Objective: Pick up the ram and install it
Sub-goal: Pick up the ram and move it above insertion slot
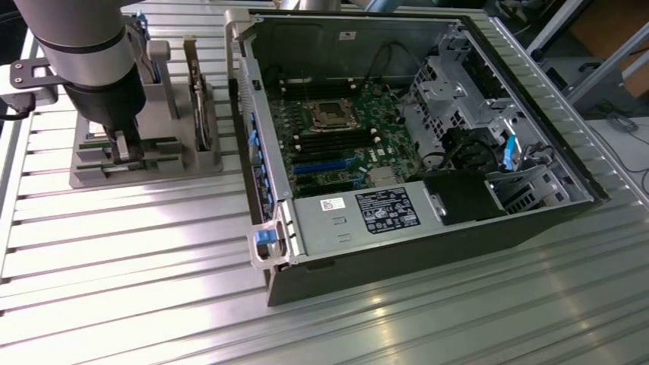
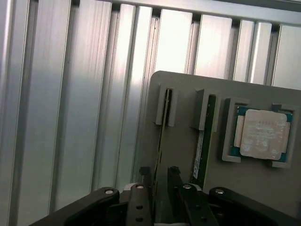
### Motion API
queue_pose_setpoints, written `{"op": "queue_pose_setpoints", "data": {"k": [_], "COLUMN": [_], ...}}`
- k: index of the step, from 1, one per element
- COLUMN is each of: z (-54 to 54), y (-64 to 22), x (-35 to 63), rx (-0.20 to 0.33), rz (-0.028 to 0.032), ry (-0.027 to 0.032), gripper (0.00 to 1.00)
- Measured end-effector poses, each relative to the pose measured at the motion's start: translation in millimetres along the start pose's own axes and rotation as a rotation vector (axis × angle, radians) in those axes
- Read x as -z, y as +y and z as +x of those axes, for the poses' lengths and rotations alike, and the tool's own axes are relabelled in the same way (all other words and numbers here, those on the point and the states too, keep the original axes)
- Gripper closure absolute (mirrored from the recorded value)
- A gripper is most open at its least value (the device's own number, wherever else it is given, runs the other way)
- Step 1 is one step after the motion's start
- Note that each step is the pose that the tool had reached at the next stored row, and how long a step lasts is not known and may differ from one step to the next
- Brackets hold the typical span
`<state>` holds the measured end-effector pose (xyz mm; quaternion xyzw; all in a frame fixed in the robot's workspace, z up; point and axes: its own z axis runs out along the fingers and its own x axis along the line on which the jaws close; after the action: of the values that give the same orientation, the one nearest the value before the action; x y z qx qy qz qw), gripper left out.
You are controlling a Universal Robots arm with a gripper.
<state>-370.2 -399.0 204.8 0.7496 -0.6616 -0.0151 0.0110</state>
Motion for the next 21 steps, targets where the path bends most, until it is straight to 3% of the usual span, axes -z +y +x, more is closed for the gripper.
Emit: {"op": "queue_pose_setpoints", "data": {"k": [2,10,21], "z": [0.0,0.0,-0.1], "y": [0.0,0.0,0.4], "x": [0.0,0.5,12.2], "rx": [0.0,0.0,0.0], "rz": [0.0,0.0,0.0], "ry": [0.0,0.0,0.0008], "gripper": [0.86,0.86,0.86]}}
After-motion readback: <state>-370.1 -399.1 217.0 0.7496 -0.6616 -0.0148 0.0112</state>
